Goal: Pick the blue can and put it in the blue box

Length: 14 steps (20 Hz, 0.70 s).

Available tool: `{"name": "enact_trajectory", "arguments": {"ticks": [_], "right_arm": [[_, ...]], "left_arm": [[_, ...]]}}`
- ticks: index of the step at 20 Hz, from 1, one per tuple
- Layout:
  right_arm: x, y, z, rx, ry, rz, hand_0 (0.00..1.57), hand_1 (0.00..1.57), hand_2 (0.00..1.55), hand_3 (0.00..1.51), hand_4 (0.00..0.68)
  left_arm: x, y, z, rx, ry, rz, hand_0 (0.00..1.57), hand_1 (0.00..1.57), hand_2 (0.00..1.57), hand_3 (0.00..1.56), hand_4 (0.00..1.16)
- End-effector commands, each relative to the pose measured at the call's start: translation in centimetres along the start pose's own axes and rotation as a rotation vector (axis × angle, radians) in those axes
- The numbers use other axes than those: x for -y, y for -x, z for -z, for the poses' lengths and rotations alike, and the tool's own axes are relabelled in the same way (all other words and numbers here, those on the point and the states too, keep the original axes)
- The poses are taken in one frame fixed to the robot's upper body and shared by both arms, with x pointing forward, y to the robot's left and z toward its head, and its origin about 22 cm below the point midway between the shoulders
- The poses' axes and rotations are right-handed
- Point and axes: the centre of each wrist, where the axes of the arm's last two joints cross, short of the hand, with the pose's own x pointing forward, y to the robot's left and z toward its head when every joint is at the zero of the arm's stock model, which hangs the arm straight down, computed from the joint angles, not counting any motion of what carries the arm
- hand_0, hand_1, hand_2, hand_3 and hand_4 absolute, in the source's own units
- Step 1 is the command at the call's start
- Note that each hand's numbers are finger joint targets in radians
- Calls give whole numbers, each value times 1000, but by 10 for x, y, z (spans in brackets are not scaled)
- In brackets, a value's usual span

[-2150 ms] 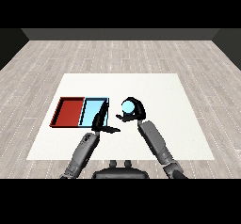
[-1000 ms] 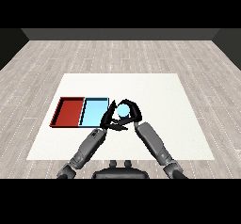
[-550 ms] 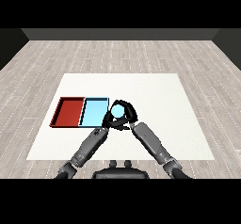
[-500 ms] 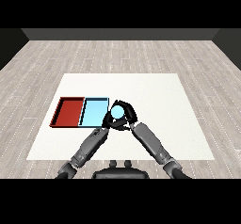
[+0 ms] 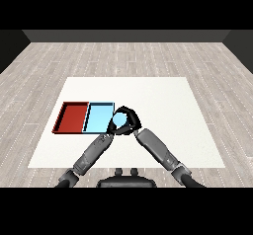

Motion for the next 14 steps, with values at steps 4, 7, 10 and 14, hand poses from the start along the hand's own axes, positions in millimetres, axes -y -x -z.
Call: {"name": "enact_trajectory", "arguments": {"ticks": [4, 7, 10, 14], "right_arm": [[-13, -2, 7, 15, -42, 12, 1454, 1454, 1460, 1393, 590], [-23, -4, 6, 1, -66, 47, 1451, 1451, 1454, 1397, 610], [-25, -20, 1, 7, -38, 58, 1443, 1443, 1453, 1393, 602], [-14, 3, -4, -5, -35, 69, 1438, 1438, 1453, 1393, 591]], "left_arm": [[8, -2, 6, 11, -3, -30, 0, 0, 0, 0, 428], [10, -21, 13, 50, -96, -59, 699, 699, 797, 535, 714], [15, -11, 3, 13, -109, -10, 812, 812, 853, 715, 689], [3, 3, -2, 36, -80, -15, 575, 575, 710, 505, 663]]}}
